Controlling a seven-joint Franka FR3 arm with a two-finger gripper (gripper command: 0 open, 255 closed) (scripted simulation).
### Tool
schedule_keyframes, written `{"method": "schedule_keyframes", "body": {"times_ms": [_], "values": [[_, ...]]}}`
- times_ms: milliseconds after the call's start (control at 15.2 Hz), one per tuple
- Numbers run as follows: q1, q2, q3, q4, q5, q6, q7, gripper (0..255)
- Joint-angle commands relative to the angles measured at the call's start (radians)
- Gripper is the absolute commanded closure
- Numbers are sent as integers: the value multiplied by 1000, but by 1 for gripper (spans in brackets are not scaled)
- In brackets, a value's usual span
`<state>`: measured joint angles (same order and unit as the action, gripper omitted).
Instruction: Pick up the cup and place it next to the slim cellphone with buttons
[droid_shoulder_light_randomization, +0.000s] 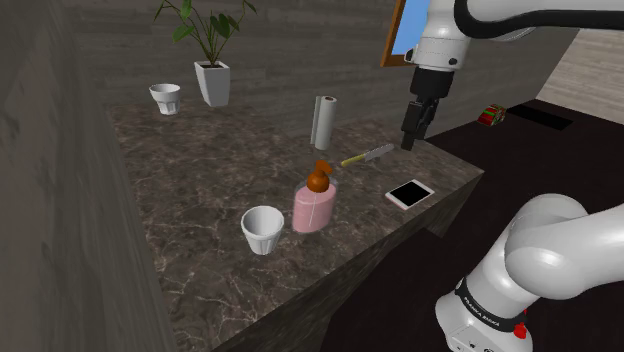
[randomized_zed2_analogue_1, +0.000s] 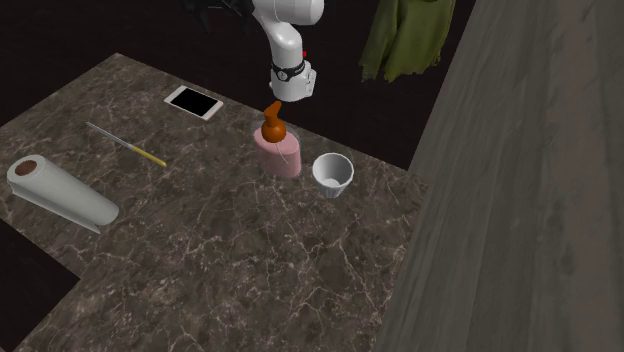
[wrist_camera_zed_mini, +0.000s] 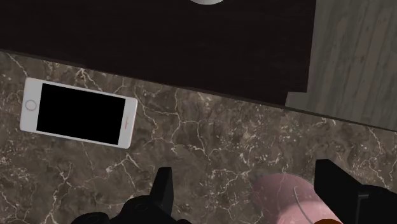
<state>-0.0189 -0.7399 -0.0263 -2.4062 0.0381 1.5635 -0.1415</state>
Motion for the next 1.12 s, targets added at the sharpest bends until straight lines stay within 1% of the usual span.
{"method": "schedule_keyframes", "body": {"times_ms": [0, 264, 594, 858, 1056], "values": [[0, 0, 0, 0, 0, 0, 0, 0], [30, 44, 101, -13, 43, 73, 112, 0], [59, 138, 226, 4, 79, 166, 253, 0], [73, 242, 324, 43, 84, 237, 369, 0], [77, 334, 396, 88, 69, 286, 461, 0]]}}
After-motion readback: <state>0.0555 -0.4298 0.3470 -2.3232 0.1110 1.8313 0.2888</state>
